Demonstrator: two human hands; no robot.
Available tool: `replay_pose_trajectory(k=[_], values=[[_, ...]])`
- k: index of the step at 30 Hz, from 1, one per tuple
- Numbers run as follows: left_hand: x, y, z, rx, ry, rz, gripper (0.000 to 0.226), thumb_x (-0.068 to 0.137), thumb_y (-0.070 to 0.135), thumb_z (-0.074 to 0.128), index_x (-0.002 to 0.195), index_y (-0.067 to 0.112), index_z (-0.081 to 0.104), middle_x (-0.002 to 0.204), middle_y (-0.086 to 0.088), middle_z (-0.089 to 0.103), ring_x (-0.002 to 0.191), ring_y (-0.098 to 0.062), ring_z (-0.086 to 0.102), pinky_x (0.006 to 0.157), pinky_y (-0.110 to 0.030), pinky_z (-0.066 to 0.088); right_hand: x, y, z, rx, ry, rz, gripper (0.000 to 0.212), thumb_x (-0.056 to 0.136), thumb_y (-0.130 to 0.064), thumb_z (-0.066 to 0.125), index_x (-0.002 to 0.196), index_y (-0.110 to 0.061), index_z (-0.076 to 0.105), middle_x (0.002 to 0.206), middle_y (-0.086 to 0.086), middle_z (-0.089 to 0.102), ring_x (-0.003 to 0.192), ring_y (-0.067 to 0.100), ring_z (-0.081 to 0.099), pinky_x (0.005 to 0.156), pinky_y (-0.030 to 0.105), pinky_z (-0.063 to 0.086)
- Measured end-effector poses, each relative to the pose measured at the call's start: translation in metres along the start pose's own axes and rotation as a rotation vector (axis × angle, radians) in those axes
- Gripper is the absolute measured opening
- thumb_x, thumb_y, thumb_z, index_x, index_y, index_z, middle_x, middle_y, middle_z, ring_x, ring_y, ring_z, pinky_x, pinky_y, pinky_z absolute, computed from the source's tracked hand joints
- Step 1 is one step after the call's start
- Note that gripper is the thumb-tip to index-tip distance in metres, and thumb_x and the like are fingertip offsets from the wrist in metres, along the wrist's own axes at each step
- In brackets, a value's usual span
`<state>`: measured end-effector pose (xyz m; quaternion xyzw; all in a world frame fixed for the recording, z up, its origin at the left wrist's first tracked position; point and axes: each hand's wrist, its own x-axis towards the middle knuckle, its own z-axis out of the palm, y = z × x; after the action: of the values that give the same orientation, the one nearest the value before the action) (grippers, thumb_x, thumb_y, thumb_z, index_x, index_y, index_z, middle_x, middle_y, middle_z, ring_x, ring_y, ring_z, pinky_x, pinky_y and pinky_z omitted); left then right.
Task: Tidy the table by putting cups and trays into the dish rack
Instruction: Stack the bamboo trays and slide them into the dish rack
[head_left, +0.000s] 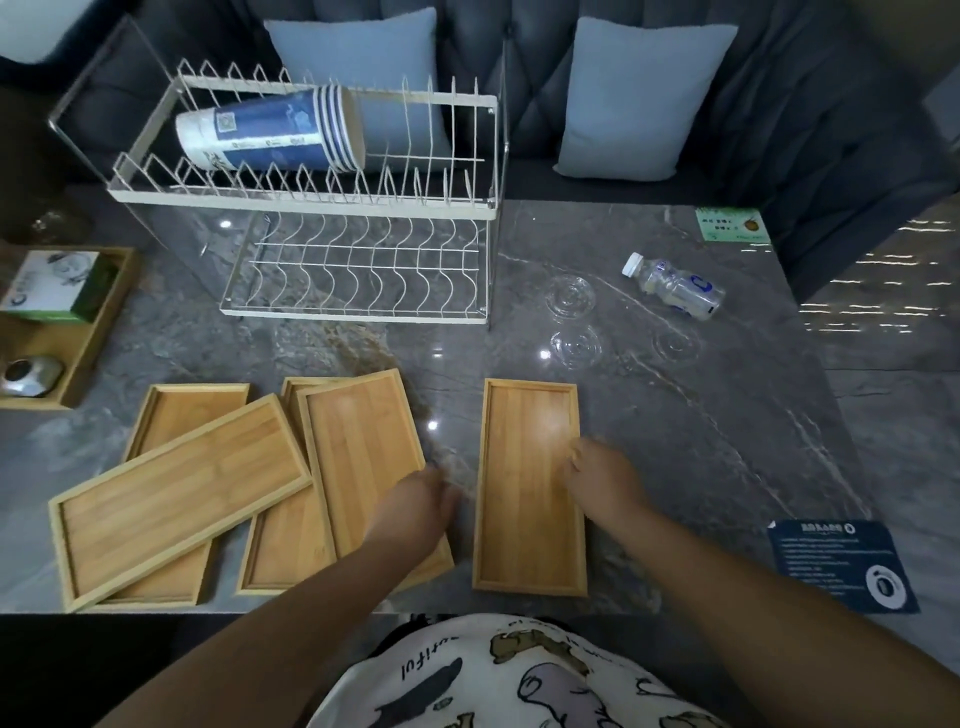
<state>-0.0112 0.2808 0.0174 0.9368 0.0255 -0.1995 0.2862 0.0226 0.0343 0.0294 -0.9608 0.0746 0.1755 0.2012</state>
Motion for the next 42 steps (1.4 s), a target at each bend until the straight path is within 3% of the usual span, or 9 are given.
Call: replay_pose_trajectory(k=[6, 11, 15, 17, 20, 26, 33, 39, 42], values=[[-0.018, -0.062, -0.030, -0.010, 0.190, -0.152, 0.033, 0.098, 0.044, 0.046, 0.107, 0.018, 0.064, 0.108, -0.008, 0.063, 0.089, -0.027, 0.062, 0.072, -0.034, 0.047, 0.002, -0.091, 0.022, 0.039, -0.212, -0.315, 0.024, 0.092, -0.022, 0.049, 0.086, -0.007, 0.067, 0.090, 0.010, 0.065, 0.087, 0.028, 0.061, 0.072, 0.035, 0.047], [-0.030, -0.099, -0.043, 0.037, 0.210, -0.413, 0.048, 0.096, 0.048, 0.044, 0.133, 0.016, 0.044, 0.131, -0.011, 0.046, 0.105, -0.032, 0.058, 0.081, -0.040, 0.048, 0.011, -0.137, 0.058, 0.010, -0.358, -0.256, 0.029, 0.094, -0.031, 0.050, 0.068, -0.019, 0.049, 0.068, -0.001, 0.052, 0.074, 0.023, 0.054, 0.051, 0.028, 0.029], [-0.025, -0.115, -0.048, -0.064, 0.095, -0.488, 0.050, 0.097, 0.047, 0.041, 0.125, 0.009, 0.055, 0.119, -0.013, 0.063, 0.099, -0.028, 0.060, 0.077, -0.033, 0.044, 0.022, -0.151, 0.074, 0.066, -0.377, -0.106, 0.019, 0.096, -0.034, 0.050, 0.095, -0.016, 0.057, 0.100, 0.008, 0.065, 0.093, 0.027, 0.063, 0.070, 0.031, 0.048], [-0.022, -0.116, -0.050, -0.105, 0.067, -0.463, 0.045, 0.098, 0.044, 0.043, 0.121, 0.009, 0.060, 0.111, -0.011, 0.067, 0.093, -0.026, 0.061, 0.073, -0.029, 0.040, 0.025, -0.151, 0.078, 0.176, -0.412, -0.009, 0.025, 0.097, -0.033, 0.050, 0.108, -0.011, 0.058, 0.103, 0.011, 0.066, 0.090, 0.028, 0.066, 0.073, 0.039, 0.057], [-0.019, -0.117, -0.052, -0.166, 0.032, -0.416, 0.036, 0.099, 0.036, 0.045, 0.113, 0.010, 0.064, 0.107, -0.012, 0.069, 0.097, -0.030, 0.063, 0.072, -0.029, 0.042, 0.026, -0.150, 0.077, 0.347, -0.457, 0.112, 0.030, 0.098, -0.032, 0.050, 0.118, -0.011, 0.057, 0.092, 0.008, 0.065, 0.075, 0.020, 0.063, 0.061, 0.031, 0.053], [-0.020, -0.116, -0.065, -0.447, -0.003, -0.410, 0.017, 0.096, 0.032, 0.058, 0.095, 0.017, 0.067, 0.092, -0.003, 0.071, 0.085, -0.022, 0.066, 0.077, -0.034, 0.051, 0.017, -0.147, 0.056, 0.569, -0.449, 0.200, 0.021, 0.098, -0.033, 0.051, 0.089, -0.020, 0.064, 0.067, 0.001, 0.050, 0.057, 0.012, 0.046, 0.051, 0.023, 0.045], [-0.024, -0.073, -0.096, -0.830, -0.004, -0.246, 0.015, 0.089, 0.032, 0.068, 0.101, 0.025, 0.063, 0.077, 0.001, 0.068, 0.065, -0.011, 0.064, 0.058, -0.029, 0.046, -0.009, -0.121, -0.008, 0.928, -0.278, 0.122, 0.023, 0.096, -0.025, 0.059, 0.119, -0.026, 0.058, 0.052, -0.004, 0.047, 0.042, 0.010, 0.040, 0.038, 0.021, 0.033], [-0.006, -0.026, -0.093, -1.012, -0.105, -0.066, 0.016, 0.098, 0.016, 0.052, 0.101, 0.019, 0.067, 0.082, -0.004, 0.074, 0.067, -0.013, 0.068, 0.052, -0.020, 0.048, -0.035, -0.082, -0.047, 1.205, -0.208, 0.191, 0.019, 0.096, -0.012, 0.052, 0.098, -0.023, 0.067, 0.076, 0.005, 0.074, 0.049, 0.010, 0.058, 0.043, 0.021, 0.043], [0.001, -0.010, -0.079, -0.977, -0.094, -0.005, 0.014, 0.095, 0.028, 0.058, 0.100, 0.021, 0.070, 0.081, -0.002, 0.072, 0.066, -0.009, 0.066, 0.056, -0.023, 0.050, -0.046, -0.059, -0.045, 1.161, -0.078, 0.185, 0.015, 0.095, -0.024, 0.058, 0.094, -0.024, 0.073, 0.091, -0.001, 0.076, 0.073, 0.010, 0.070, 0.059, 0.023, 0.053]])
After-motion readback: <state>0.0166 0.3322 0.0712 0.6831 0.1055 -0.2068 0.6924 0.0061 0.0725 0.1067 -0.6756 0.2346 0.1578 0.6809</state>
